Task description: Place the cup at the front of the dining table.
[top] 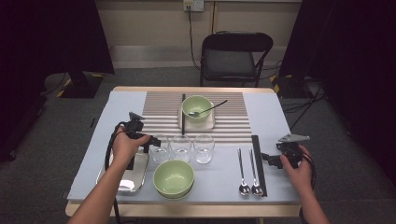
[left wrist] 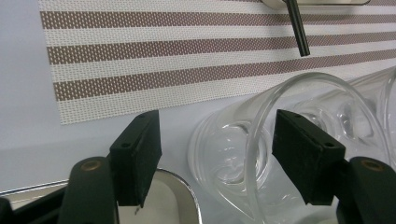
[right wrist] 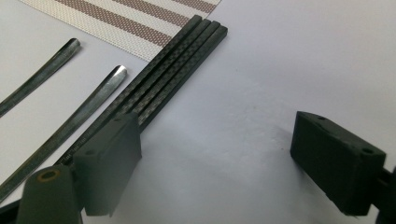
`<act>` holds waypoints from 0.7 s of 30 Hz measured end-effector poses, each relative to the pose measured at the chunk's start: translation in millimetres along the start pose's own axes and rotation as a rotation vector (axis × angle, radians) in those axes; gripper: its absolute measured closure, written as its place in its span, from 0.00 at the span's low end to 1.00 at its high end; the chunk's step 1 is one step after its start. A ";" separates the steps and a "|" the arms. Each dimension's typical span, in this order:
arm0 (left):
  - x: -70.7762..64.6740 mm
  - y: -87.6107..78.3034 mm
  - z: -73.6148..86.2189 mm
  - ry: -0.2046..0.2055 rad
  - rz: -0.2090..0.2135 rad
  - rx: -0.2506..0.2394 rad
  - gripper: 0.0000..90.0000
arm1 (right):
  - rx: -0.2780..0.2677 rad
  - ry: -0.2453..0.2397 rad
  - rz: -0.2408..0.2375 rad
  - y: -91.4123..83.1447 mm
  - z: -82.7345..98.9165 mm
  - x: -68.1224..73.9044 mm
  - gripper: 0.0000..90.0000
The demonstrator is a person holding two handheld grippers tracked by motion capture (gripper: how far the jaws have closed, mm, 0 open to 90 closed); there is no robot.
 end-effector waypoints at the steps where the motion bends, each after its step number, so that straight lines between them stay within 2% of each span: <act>1: -0.3 0.7 0.3 -0.007 -0.003 0.002 0.37 | 0.000 0.000 0.000 0.0 0.0 0.0 0.17; 15: -0.1 7.9 0.1 -0.031 -0.001 0.023 0.48 | 0.000 0.000 0.000 0.0 0.0 -0.1 0.17; 19: 0.4 9.9 -0.2 -0.034 -0.023 0.035 0.54 | 0.000 0.000 0.000 0.0 0.0 0.0 0.17; 21: 0.6 11.2 0.0 -0.033 -0.018 0.043 0.60 | 0.000 0.000 0.000 0.0 0.0 -0.1 0.17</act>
Point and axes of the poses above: each handheld gripper's, and its own axes: y roughly forward along the jaws, z roughly out of its underside, x roughly to its left, the point moved 3 cm from there along y, roughly forward along the jaws, and after that the axes turned 12 degrees about x, right-handed, at the moved point
